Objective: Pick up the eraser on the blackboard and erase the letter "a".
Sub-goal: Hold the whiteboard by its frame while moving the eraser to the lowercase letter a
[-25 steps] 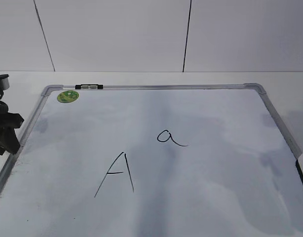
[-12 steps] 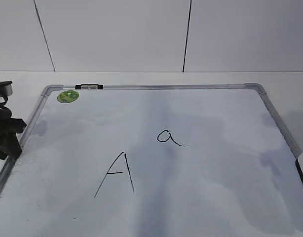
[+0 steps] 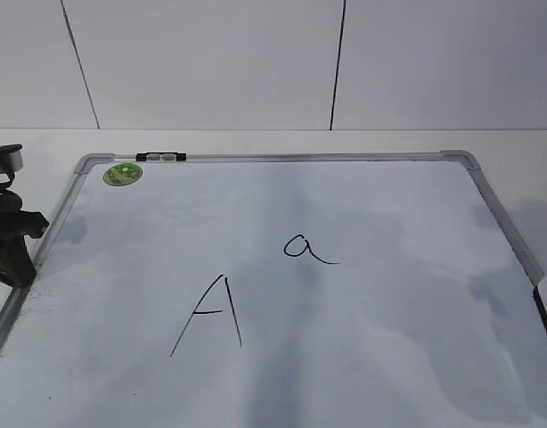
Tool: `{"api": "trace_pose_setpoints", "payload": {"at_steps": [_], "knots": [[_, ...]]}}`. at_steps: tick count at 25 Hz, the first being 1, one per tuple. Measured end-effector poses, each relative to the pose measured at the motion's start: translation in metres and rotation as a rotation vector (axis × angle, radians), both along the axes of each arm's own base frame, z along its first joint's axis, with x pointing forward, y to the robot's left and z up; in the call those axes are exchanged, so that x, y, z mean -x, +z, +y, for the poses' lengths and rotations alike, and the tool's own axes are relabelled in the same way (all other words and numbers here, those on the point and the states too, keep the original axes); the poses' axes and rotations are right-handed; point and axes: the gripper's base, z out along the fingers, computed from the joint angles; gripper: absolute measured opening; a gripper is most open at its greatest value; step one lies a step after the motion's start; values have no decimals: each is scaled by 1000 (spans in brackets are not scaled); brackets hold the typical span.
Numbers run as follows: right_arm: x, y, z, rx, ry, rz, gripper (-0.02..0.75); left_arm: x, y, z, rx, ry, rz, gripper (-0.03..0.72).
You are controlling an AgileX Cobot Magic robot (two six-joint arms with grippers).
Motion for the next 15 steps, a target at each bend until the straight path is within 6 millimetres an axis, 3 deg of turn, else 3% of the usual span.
{"api": "trace_pose_setpoints", "payload": {"at_steps": [8, 15], "knots": [[-3, 1, 0, -2, 7, -3, 575, 0, 0, 0, 2, 2, 0, 69], [-31, 15, 2, -2, 17, -18, 575, 0, 0, 0, 2, 2, 0, 64]]}}
